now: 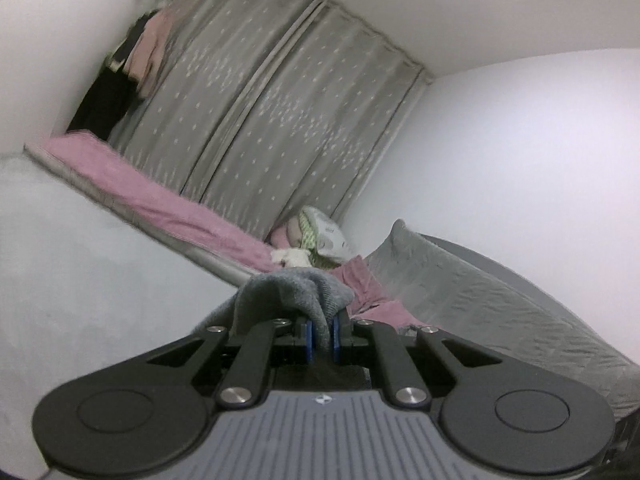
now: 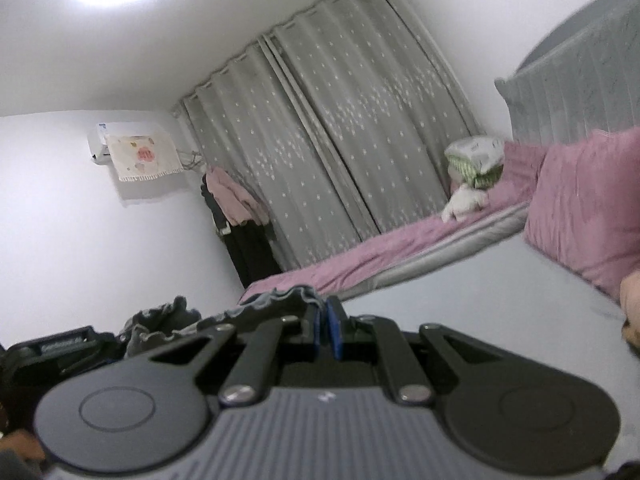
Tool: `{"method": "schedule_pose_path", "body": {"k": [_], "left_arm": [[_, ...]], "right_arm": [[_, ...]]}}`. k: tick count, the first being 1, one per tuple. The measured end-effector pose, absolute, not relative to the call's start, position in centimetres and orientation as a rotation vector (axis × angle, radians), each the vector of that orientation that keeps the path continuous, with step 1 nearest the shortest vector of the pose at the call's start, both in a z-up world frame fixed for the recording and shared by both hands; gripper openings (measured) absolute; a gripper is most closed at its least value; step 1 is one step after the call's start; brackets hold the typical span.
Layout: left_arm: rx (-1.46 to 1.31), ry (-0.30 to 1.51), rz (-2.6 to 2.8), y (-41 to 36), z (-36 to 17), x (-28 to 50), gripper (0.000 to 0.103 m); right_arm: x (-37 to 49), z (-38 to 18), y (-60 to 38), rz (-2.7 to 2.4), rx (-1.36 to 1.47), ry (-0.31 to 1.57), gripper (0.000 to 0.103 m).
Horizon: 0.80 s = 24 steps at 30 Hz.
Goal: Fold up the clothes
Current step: 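Lift the held sweater up off the bed with both grippers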
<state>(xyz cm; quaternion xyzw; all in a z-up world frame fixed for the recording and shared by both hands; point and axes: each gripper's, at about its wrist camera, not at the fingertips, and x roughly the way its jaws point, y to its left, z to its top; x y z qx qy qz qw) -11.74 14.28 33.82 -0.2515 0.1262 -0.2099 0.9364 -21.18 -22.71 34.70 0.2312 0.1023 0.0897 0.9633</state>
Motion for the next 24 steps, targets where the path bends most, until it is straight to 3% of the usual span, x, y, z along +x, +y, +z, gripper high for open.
{"method": "schedule_pose_path", "body": {"k": [8,24], "left_arm": [[-0.484,0.285,-0.395,13.9,32.3,-10.1,0.008],[-0.400,0.458,-0.243,11.1,23.2,2.6,0.008]], "right_arm": [[-18.0,33.6,-21.2,0.145,0.426,0.237,0.006],[-1.4,23.5,-19.2,0.071,0.357,0.393,0.006]]}}
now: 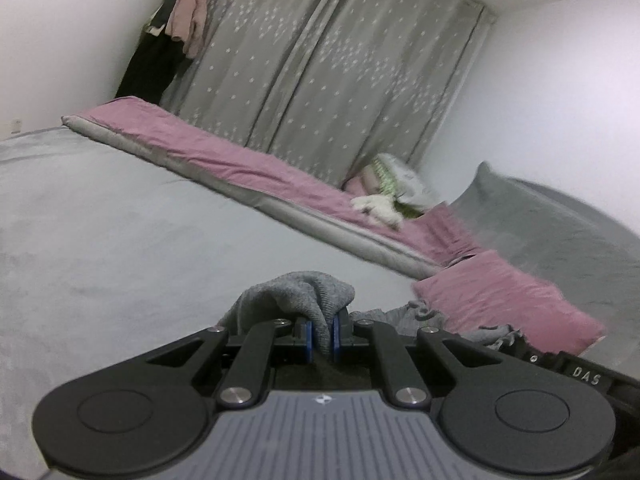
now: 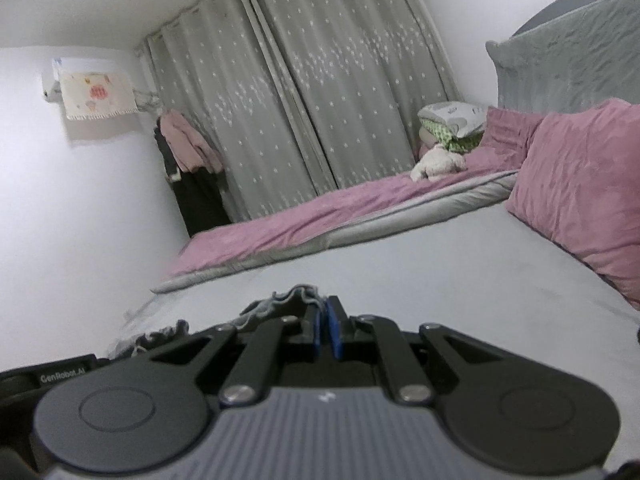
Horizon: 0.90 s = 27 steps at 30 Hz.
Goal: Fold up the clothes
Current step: 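Lift the held sweater up off the bed with both grippers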
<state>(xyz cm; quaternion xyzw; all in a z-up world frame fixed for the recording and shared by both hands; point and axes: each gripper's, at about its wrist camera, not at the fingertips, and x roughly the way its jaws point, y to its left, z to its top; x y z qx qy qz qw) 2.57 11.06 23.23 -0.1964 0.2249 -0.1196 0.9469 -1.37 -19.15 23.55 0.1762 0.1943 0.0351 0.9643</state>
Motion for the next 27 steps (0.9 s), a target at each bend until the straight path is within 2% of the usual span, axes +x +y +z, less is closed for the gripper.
{"method": "schedule_pose_path", "body": {"k": [9,27], "left_arm": [[-0.278,0.520,-0.184,8.2,18.7,11.8,0.008],[-0.227,0.627,-0.081,4.5,8.0,26.3,0.010]], "right_arm": [[9.1,17.5,-17.3,0.012,0.222,0.489,0.006],[22.8,6.6,-16.0,0.009,0.072,0.599,0.006]]}}
